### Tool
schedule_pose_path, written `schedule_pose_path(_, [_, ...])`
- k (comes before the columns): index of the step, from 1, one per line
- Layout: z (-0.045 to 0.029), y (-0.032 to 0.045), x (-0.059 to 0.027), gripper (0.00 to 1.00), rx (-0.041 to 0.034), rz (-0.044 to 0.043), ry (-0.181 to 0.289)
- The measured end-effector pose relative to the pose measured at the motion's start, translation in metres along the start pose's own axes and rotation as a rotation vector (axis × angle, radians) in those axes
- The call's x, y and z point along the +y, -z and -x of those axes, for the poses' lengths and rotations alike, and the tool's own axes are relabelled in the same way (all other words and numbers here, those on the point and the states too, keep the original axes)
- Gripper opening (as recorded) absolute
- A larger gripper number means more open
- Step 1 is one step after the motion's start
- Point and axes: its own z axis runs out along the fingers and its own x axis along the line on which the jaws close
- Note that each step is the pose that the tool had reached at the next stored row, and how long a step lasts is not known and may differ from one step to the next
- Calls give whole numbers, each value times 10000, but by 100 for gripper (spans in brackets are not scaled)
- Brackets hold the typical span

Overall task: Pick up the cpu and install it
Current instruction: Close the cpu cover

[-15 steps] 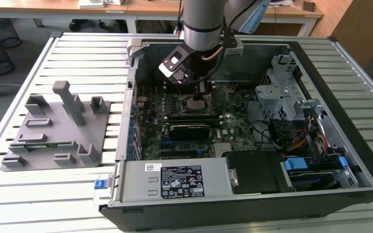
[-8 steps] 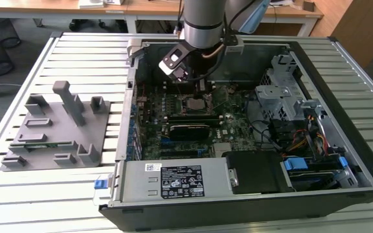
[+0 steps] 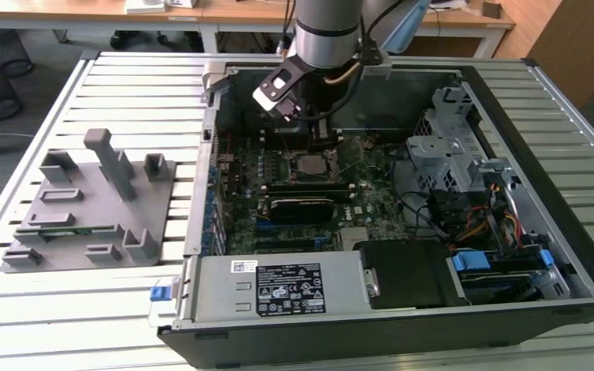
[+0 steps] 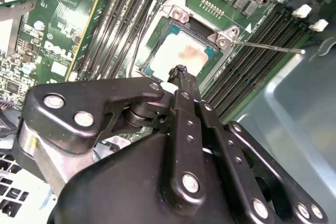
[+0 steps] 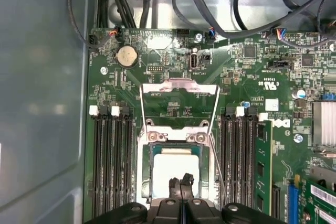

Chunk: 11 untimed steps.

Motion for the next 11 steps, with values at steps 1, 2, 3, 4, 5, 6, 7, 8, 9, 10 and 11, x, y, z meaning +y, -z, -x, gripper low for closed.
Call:
schedule_pose_path(1, [-1,2,13,11,7,-33,-1])
schedule_pose_path(2, [0,1,29,11,19,-71,-1])
schedule_pose_path(3, [0,2,45,11,23,-108,-2])
schedule_pose_path(4, [0,3,63,11,27,-141,-2])
schedule_pose_path(5, [0,3,80,11,32,-168,-3])
schedule_pose_path(6, [1,7,92,11,34,-186,-3])
schedule_pose_path(7, [1,19,94,11,37,-190,1])
schedule_pose_path(8, [0,35,95,11,42,-189,6])
schedule_pose_path(9, [-1,59,95,11,44,-189,15])
schedule_pose_path(10, [-1,80,96,11,44,-190,26])
schedule_pose_path(11, [-2,97,96,11,44,-191,39])
